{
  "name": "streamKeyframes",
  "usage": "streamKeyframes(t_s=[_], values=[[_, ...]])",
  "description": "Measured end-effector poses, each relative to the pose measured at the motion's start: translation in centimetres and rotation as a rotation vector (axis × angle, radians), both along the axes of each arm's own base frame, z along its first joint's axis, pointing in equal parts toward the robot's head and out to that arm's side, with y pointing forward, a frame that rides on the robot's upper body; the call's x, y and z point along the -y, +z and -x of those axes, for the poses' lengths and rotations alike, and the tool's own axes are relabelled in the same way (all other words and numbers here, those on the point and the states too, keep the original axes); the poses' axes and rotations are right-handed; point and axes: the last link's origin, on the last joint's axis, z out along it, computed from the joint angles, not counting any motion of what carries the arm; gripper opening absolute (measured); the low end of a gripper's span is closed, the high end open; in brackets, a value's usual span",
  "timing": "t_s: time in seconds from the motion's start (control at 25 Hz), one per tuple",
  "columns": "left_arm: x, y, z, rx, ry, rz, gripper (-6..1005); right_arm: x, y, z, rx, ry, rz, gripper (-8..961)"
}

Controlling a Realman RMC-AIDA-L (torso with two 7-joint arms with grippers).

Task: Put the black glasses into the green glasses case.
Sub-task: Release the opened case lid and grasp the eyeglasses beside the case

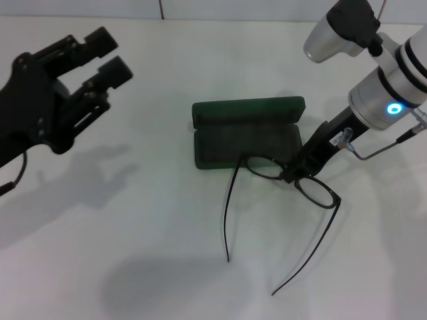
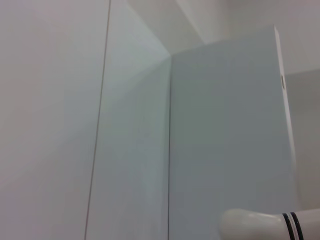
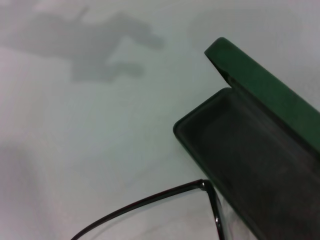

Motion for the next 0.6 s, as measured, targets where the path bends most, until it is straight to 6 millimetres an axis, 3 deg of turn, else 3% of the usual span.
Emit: streamKeyframes(t_s=[0.24, 0.6], values=[[0.6, -0.4, 0.5, 0.014, 0.007, -0.013, 401, 0.3, -0.2, -0.4, 0.015, -0.003, 0.013, 238], [1.1, -1.1, 1.5, 0.023, 0.043, -0.015, 400, 0.6, -0.6, -0.2, 0.001, -0.005, 0.024, 229]])
